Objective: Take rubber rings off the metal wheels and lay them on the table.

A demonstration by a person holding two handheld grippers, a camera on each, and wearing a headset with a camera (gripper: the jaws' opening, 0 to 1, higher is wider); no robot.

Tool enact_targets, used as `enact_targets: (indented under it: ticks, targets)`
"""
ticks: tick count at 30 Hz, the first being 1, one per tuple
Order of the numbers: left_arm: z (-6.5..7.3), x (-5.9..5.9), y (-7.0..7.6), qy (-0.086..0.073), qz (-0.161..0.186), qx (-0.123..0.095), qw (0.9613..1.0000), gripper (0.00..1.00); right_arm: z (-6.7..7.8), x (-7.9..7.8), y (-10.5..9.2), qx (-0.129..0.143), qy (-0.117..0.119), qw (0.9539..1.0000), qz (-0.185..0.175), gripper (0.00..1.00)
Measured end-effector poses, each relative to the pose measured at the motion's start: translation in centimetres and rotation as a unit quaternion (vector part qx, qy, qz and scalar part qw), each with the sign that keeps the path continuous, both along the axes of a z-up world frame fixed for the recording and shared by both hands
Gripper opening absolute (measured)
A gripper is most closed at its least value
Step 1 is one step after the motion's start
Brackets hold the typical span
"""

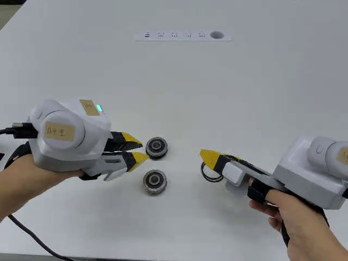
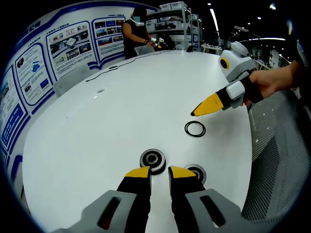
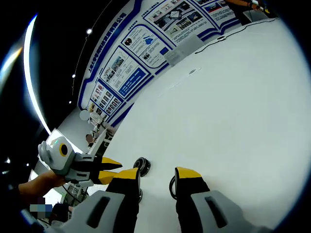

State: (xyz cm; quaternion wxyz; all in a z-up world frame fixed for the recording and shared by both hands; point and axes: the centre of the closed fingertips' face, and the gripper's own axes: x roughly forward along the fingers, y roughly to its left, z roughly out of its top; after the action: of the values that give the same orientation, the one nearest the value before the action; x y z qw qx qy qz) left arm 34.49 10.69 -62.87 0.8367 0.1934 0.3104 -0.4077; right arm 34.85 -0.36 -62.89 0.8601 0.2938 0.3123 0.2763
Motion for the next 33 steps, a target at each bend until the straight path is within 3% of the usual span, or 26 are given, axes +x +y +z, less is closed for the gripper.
enact_targets:
  ticks: [12,19,33]
  targets:
    - [-1.2,2.1,-0.7,0.009,-0.014,0.007,0.9998,0.15,-0.1,-0.2,2.1,0.002,-0.014,0.9982,0.058,0.29]
    - [-1.8,2.3,-1.1,0.014,-0.019,0.013,0.9996,0.15,0.0,0.2,2.4,0.015,-0.021,0.9976,0.064,0.29]
    - [-2.3,2.2,-1.2,0.027,-0.019,0.005,0.9994,0.14,-0.2,0.3,2.9,0.028,-0.010,0.9975,0.064,0.28]
